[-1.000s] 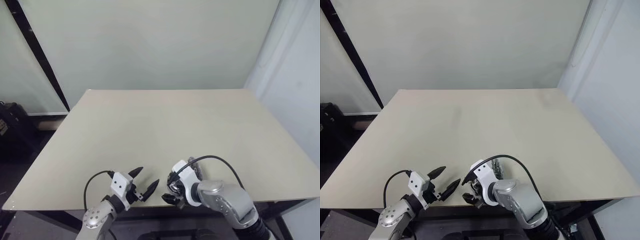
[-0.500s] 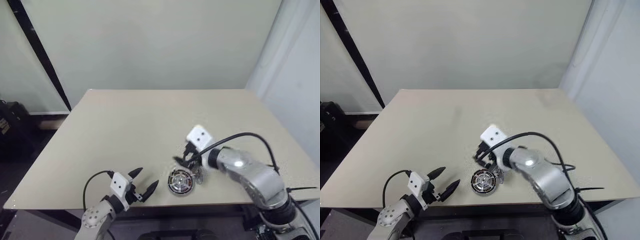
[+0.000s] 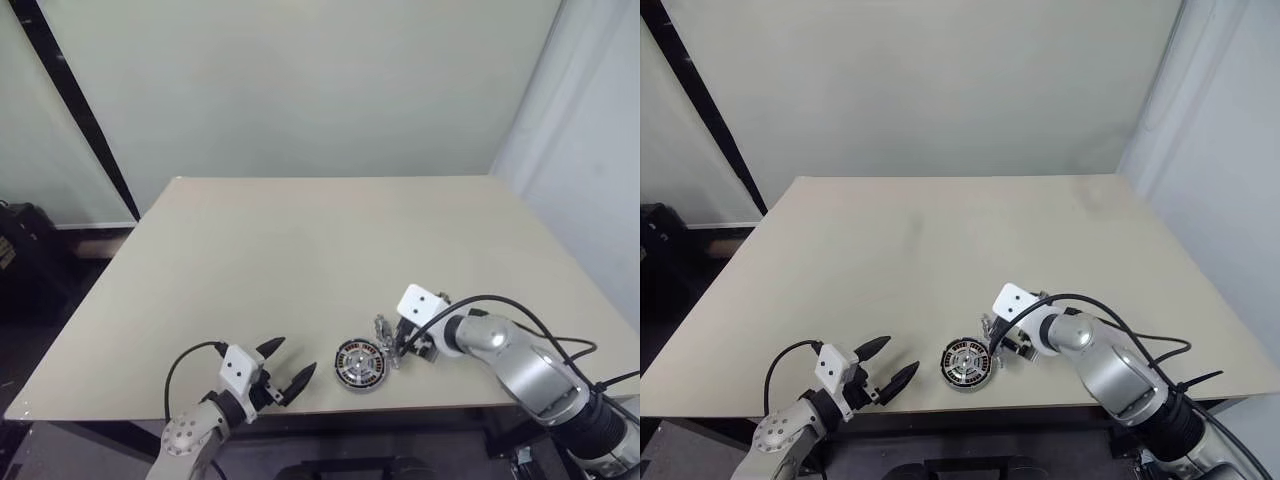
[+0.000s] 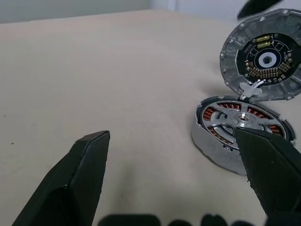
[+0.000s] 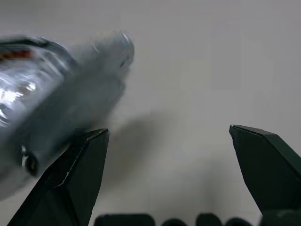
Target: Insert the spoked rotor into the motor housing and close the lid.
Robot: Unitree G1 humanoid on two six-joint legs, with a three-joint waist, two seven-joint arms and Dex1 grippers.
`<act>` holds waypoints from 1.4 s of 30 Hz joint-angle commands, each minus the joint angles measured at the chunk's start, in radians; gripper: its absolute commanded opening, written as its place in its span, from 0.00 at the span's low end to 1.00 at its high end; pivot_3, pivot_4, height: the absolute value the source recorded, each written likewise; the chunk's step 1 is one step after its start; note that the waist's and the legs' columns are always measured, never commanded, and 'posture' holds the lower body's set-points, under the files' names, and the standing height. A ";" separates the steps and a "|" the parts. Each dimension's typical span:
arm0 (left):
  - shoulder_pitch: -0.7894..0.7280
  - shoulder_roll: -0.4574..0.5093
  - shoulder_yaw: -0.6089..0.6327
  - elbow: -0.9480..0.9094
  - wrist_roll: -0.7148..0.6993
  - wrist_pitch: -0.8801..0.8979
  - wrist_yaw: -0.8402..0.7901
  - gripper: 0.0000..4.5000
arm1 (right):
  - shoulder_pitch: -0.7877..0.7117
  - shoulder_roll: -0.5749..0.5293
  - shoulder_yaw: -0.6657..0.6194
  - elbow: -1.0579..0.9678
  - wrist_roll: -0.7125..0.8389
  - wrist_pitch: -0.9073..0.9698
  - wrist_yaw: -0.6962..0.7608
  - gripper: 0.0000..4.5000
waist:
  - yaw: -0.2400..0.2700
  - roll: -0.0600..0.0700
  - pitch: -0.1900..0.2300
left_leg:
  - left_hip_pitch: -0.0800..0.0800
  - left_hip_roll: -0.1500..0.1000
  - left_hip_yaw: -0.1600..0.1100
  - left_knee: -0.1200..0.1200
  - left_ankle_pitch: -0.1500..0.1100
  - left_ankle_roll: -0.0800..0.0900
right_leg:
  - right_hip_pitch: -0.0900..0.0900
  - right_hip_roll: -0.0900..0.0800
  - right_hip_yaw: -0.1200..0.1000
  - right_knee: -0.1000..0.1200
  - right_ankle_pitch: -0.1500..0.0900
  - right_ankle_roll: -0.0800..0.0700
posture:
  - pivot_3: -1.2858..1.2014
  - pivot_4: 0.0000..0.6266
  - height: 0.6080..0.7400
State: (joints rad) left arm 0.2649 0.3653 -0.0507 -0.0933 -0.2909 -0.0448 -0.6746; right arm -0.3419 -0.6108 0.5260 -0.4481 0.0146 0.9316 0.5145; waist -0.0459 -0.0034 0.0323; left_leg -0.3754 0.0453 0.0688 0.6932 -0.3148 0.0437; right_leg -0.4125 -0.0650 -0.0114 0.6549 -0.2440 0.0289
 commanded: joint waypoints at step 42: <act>0.015 0.026 0.005 -0.106 -0.013 0.048 -0.030 1.00 | -0.023 0.128 -0.124 0.307 0.201 -0.306 0.431 1.00 | 0.010 0.000 0.000 | 0.001 0.000 -0.001 0.003 0.001 0.001 | 0.002 0.000 -0.001 0.002 0.003 -0.005 | 0.52 0.00 1.00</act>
State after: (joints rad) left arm 0.2872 0.3930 -0.0522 -0.1528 -0.2924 0.0119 -0.7032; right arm -0.3564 -0.4812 0.4386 -0.0924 0.1956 0.6234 0.9412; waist -0.0357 -0.0031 0.0324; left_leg -0.3745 0.0449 0.0682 0.6965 -0.3143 0.0444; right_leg -0.4100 -0.0651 -0.0120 0.6570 -0.2410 0.0243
